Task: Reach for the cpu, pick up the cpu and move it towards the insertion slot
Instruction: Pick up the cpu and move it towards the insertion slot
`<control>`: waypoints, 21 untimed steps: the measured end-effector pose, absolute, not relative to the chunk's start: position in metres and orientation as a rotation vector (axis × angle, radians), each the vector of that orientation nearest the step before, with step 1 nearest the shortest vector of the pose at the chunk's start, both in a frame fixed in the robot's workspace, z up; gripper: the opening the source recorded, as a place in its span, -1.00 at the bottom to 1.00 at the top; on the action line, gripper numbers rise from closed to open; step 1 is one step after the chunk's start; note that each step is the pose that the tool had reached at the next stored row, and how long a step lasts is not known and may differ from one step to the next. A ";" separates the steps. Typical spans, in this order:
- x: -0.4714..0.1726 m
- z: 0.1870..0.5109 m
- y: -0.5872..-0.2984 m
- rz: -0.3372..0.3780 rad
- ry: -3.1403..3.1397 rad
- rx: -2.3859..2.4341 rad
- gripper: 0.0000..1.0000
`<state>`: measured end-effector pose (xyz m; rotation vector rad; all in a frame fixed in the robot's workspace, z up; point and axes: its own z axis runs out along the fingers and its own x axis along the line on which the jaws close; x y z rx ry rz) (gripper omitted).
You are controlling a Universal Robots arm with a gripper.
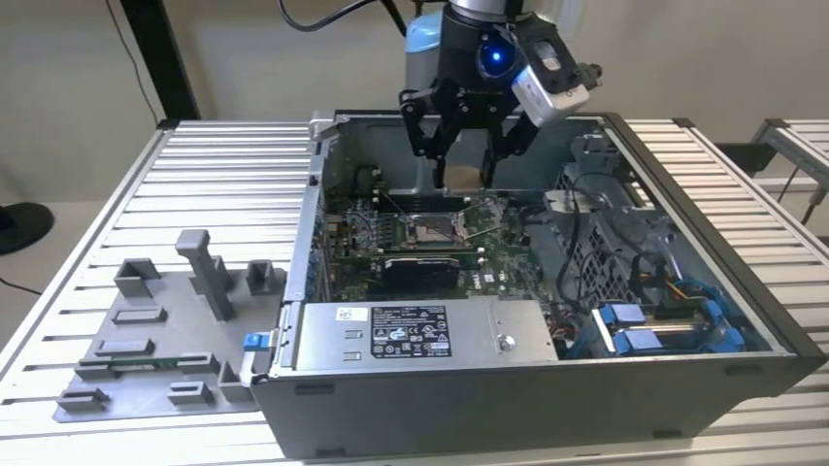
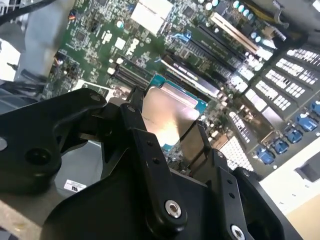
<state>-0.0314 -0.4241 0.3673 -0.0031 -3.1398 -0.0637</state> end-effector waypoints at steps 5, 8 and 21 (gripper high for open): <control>-0.032 0.365 -0.401 -0.064 -3.140 -0.003 -1.00; -0.033 0.364 -0.388 -0.064 -3.140 -0.003 -1.00; -0.034 0.359 -0.347 -0.064 -3.140 -0.003 -1.00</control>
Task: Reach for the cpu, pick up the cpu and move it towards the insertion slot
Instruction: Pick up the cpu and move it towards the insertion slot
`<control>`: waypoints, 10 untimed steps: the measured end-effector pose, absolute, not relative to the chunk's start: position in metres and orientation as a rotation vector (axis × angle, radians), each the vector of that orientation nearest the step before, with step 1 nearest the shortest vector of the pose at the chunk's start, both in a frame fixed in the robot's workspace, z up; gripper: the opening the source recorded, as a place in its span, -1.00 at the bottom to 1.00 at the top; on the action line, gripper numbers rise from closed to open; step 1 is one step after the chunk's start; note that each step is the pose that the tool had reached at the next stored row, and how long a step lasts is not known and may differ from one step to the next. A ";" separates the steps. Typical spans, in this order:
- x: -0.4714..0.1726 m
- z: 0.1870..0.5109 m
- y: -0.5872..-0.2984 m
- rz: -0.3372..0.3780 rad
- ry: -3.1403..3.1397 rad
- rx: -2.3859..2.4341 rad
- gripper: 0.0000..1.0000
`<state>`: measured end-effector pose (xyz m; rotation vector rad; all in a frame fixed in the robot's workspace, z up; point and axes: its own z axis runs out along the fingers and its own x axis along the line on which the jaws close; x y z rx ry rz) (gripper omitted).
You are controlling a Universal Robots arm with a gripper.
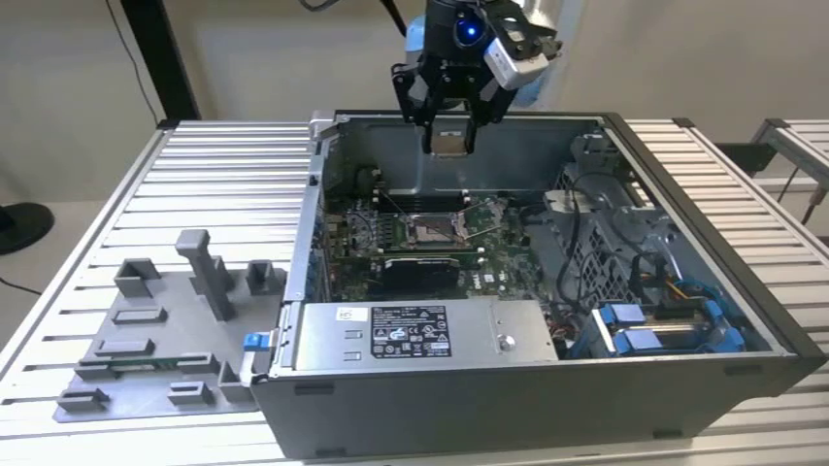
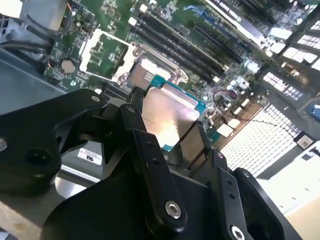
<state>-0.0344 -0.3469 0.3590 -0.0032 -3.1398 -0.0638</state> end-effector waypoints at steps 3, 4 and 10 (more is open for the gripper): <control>-0.034 0.358 -0.338 -0.064 -3.140 -0.003 -1.00; -0.035 0.358 -0.335 -0.064 -3.140 -0.003 -1.00; -0.035 0.357 -0.320 -0.064 -3.140 -0.003 -1.00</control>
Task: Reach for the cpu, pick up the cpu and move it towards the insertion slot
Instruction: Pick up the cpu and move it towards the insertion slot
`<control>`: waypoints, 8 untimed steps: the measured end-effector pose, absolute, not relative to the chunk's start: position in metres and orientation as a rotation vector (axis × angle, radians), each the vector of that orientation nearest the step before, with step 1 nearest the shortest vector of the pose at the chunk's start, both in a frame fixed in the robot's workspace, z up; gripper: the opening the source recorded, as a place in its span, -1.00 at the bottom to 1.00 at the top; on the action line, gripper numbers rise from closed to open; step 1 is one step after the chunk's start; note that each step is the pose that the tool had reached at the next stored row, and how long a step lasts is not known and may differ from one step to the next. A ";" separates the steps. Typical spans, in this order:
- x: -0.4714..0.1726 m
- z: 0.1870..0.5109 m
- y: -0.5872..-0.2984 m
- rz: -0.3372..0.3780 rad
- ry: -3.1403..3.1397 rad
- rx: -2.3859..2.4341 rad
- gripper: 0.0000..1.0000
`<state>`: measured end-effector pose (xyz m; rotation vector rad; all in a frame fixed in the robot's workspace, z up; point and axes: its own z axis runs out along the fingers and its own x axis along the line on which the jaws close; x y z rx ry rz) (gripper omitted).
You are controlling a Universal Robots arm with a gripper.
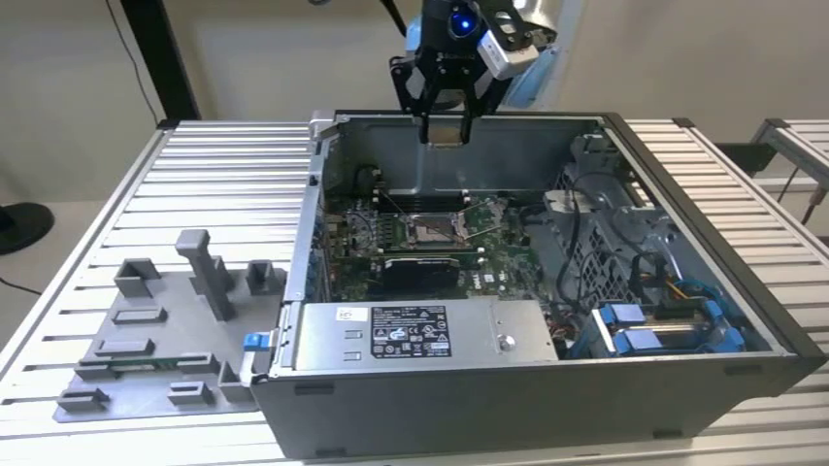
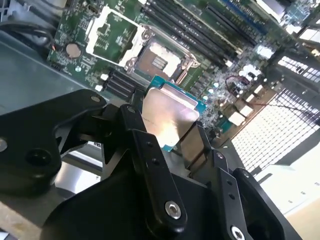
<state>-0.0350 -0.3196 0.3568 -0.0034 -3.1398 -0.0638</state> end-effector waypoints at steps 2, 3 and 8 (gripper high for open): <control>-0.035 0.357 -0.315 -0.064 -3.140 -0.004 -1.00; -0.035 0.357 -0.314 -0.064 -3.140 -0.004 -1.00; -0.035 0.357 -0.314 -0.064 -3.140 -0.003 -1.00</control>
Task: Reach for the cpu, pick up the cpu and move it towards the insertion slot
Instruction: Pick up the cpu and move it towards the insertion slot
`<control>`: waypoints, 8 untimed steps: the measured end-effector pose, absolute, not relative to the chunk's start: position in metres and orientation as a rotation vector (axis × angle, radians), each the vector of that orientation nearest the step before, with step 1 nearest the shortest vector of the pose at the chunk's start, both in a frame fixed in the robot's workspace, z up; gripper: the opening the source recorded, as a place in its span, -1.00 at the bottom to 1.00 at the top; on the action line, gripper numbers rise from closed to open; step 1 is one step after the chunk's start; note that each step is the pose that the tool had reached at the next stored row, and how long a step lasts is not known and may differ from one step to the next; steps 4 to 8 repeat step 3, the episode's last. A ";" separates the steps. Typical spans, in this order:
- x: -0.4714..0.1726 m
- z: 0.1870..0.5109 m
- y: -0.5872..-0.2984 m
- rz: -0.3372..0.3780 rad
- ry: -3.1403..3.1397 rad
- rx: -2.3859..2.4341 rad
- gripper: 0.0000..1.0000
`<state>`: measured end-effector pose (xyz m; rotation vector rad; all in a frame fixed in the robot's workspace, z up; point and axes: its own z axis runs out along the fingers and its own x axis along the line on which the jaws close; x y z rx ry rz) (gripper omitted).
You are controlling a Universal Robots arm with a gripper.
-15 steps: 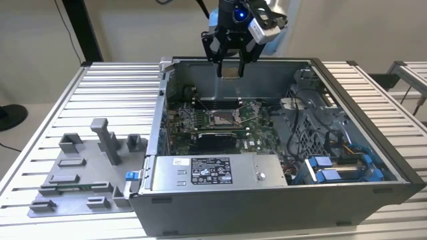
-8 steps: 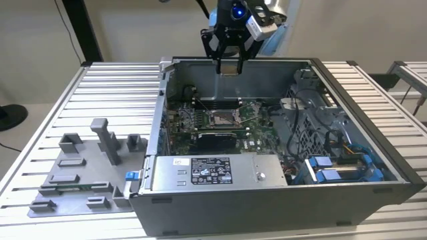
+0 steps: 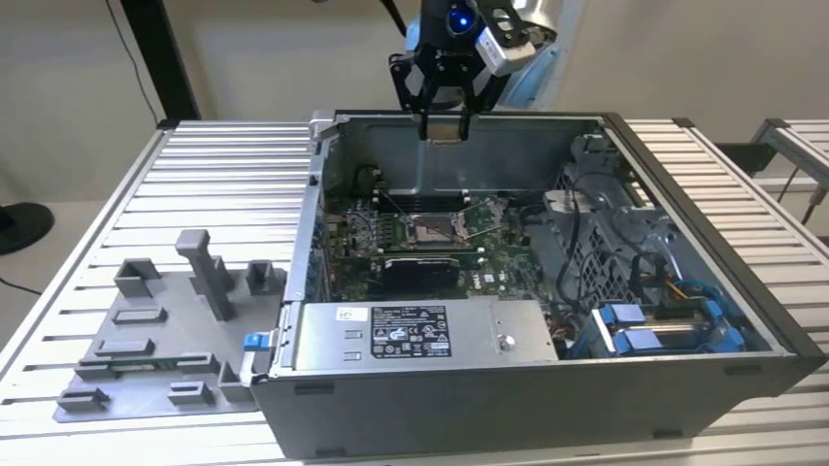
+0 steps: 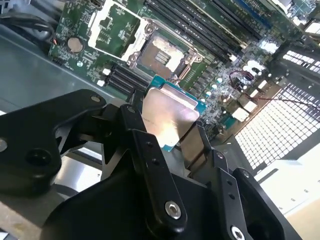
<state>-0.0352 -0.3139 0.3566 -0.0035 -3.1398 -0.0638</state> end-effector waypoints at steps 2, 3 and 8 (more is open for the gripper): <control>-0.035 0.357 -0.314 -0.064 -3.140 -0.003 -1.00; -0.035 0.357 -0.314 -0.064 -3.140 -0.004 -1.00; -0.035 0.357 -0.314 -0.064 -3.140 -0.004 -1.00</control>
